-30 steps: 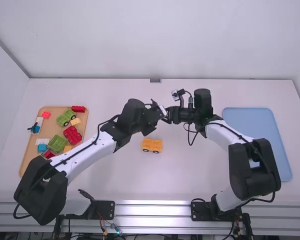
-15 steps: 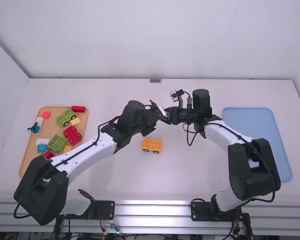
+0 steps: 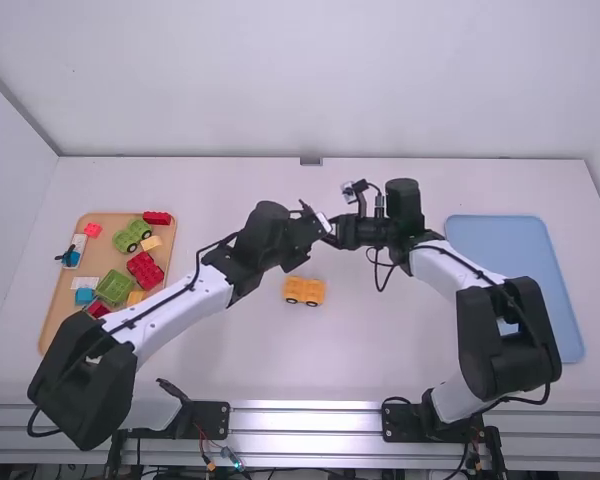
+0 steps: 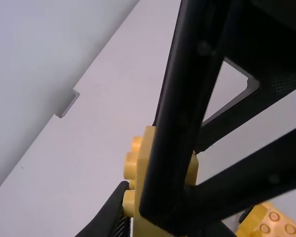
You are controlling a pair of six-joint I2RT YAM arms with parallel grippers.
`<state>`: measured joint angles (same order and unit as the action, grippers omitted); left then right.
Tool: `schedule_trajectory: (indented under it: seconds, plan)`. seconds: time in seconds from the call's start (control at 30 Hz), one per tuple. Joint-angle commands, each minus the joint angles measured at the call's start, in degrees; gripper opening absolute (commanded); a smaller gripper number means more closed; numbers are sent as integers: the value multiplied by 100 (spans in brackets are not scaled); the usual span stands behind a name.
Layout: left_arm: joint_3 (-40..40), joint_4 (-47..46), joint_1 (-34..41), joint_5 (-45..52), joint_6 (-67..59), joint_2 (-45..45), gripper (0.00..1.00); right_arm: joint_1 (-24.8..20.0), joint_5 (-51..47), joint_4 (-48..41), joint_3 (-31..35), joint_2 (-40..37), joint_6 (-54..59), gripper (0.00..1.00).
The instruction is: Assemble lego blocks to make yellow taxi
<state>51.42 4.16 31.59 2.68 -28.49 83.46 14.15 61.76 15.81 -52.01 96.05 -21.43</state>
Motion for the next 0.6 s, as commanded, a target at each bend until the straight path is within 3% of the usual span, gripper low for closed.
schedule_trajectory:
  seconds: [0.0,0.13,0.33,0.5,0.57]
  plan:
    - [-50,-4,24,-79,-31,-28,1,-70,144,-7,-166,20,31,39]
    - [-50,-2,24,-31,-33,-26,1,-76,291,4,-166,20,37,39]
    - [-50,-48,24,269,-46,-26,1,-9,271,39,-166,20,50,47]
    - [-50,0,24,229,-31,-26,2,4,267,20,-166,20,50,43]
    - [-50,24,28,240,-33,-28,1,4,271,20,-166,20,50,36]
